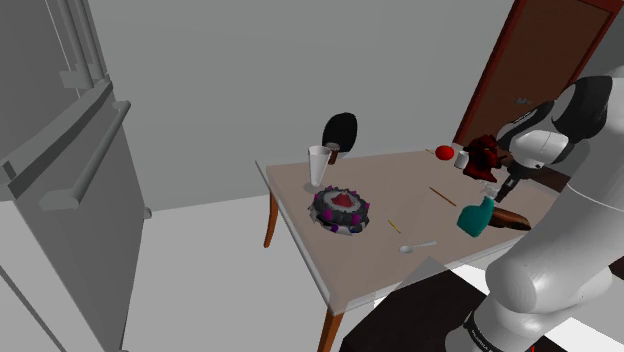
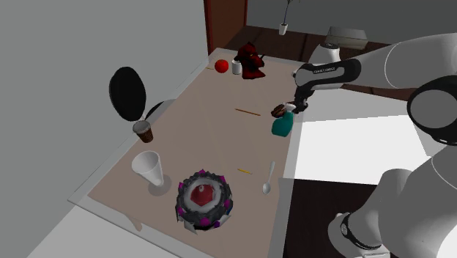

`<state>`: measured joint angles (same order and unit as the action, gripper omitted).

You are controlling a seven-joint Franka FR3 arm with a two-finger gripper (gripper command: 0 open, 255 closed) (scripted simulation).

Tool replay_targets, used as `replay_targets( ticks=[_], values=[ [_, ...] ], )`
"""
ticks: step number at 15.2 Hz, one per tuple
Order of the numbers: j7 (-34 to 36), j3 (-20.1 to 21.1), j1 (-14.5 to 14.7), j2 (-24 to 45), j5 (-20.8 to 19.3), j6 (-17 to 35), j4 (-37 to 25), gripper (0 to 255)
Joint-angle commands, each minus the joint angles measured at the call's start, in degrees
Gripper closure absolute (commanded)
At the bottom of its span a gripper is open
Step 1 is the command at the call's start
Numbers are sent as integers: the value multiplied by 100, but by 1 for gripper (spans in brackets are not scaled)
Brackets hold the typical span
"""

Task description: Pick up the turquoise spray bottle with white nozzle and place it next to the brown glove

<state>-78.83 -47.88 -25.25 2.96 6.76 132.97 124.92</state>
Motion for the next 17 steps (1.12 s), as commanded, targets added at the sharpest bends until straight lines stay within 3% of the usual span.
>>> replay_targets(
  ticks=[1, 5, 9, 17],
  values=[
    [0, 0, 0, 0, 0, 1, 0, 0],
    [0, 0, 0, 0, 0, 1, 0, 0],
    [445, 3, 55, -614, -632, -660, -269, 0],
    [444, 15, 43, -613, -631, -660, -269, 0]
  ],
)
